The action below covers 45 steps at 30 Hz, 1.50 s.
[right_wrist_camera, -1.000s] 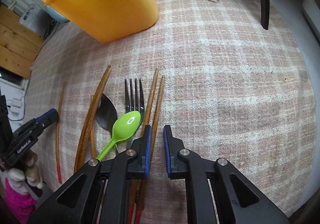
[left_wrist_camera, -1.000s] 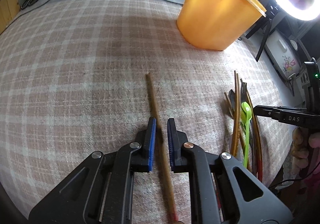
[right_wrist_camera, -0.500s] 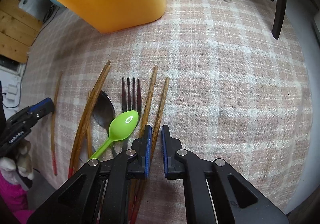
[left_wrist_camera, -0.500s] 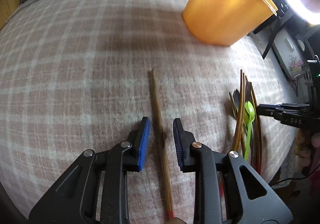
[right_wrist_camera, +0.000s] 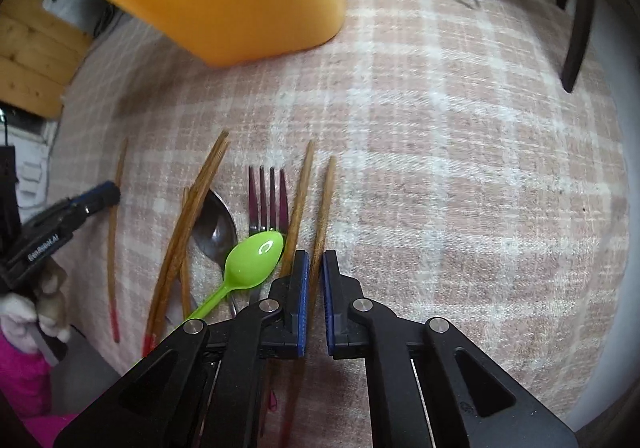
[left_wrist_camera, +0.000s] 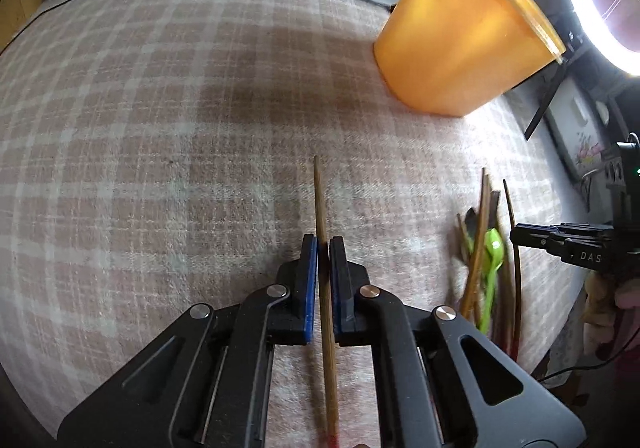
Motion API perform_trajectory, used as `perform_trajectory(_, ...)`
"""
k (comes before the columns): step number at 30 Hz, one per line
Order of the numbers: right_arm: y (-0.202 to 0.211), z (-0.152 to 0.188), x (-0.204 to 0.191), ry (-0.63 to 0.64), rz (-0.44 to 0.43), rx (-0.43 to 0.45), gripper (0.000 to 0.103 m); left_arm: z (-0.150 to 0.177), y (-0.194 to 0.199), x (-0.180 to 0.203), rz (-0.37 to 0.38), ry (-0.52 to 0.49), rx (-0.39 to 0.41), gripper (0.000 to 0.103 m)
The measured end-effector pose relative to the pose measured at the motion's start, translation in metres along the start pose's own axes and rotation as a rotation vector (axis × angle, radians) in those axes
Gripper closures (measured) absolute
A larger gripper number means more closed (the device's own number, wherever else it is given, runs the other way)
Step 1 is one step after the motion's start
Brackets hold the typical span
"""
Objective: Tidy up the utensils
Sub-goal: 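Close the left tool on the lone chopstick while the right tool grips a pile chopstick, then lift both held chopsticks and carry them over the yellow bin, lowering them in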
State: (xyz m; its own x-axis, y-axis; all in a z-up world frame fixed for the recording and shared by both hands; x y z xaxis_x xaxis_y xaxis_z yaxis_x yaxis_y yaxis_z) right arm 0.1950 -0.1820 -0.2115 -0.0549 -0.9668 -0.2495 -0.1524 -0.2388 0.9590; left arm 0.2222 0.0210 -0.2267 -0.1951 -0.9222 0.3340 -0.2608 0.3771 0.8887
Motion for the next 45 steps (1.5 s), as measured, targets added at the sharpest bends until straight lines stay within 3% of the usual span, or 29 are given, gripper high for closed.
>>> perform_trajectory(9, 0.045, -0.013, 0.011, 0.008, -0.053, 0.132, 0.099, -0.003, 0.042, 0.008, 0.018, 0.028, 0.115, 0.100)
perform_trajectory(13, 0.068, -0.006, 0.010, 0.056, -0.048, 0.213, 0.099, -0.003, 0.066, 0.014, 0.022, 0.027, 0.179, 0.100)
perform_trajectory(16, 0.089, 0.017, 0.005, 0.090, -0.048, 0.277, 0.099, -0.007, 0.084, 0.024, 0.024, 0.023, 0.233, 0.100)
perform_trajectory(20, 0.106, 0.018, 0.000, 0.106, -0.058, 0.343, 0.099, -0.016, 0.104, 0.038, 0.025, 0.005, 0.297, 0.100)
perform_trajectory(33, 0.169, 0.001, -0.023, 0.191, -0.027, 0.567, 0.099, -0.038, 0.156, 0.066, 0.012, -0.050, 0.467, 0.100)
perform_trajectory(45, 0.212, -0.028, -0.029, 0.188, -0.064, 0.691, 0.099, -0.078, 0.188, 0.090, 0.037, -0.083, 0.578, 0.100)
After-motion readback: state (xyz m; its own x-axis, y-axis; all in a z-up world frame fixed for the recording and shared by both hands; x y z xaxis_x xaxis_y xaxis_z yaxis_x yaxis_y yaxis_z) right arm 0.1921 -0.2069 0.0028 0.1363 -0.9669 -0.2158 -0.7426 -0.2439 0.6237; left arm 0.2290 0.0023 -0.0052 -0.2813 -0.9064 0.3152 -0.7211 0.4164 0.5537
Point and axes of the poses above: each gripper's, at about its wrist camera, not at the fingertips, and y roughly against the way its jaws point, x to its right, z to its underside, the point moved 6 cm from there along -y, roughly the way its jaws point
